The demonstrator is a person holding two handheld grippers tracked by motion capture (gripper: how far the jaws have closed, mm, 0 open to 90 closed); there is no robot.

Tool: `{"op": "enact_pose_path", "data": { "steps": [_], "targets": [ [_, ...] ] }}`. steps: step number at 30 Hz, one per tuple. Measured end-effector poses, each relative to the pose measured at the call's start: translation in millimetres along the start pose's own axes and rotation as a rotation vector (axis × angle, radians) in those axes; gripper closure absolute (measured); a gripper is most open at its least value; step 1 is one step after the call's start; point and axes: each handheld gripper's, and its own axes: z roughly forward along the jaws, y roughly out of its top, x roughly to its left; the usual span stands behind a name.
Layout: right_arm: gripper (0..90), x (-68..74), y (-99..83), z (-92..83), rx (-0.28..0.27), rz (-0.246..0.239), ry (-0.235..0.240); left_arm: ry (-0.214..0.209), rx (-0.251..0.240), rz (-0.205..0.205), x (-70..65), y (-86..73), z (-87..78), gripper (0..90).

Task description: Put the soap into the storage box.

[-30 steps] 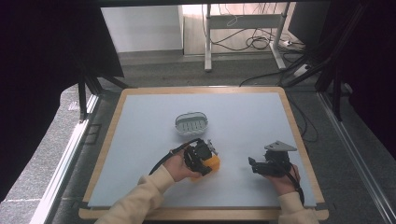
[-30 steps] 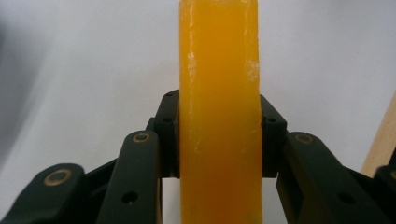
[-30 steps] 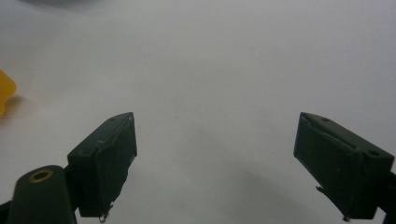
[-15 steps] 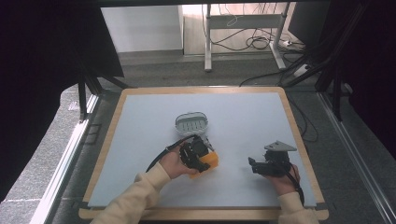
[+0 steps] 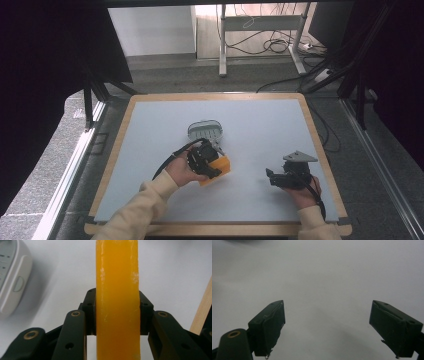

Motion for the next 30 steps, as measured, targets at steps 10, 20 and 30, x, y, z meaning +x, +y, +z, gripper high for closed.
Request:
{"op": "enact_pose_path", "data": {
  "steps": [10, 20, 30],
  "targets": [
    [13.6, -0.3, 0.2, -0.8, -0.007, 0.002, -0.002, 0.015, -0.018, -0.003, 11.0, 4.2, -12.3, 62.0],
    [13.6, -2.3, 0.8, -2.6, -0.02, 0.005, -0.003, 0.032, -0.03, -0.024, 25.1, 3.7, -18.1, 62.0],
    [13.6, -1.9, 0.7, -2.6, -0.02, 0.005, 0.001, 0.047, -0.039, -0.037, 36.6, 2.4, -20.3, 62.0]
  ]
}}
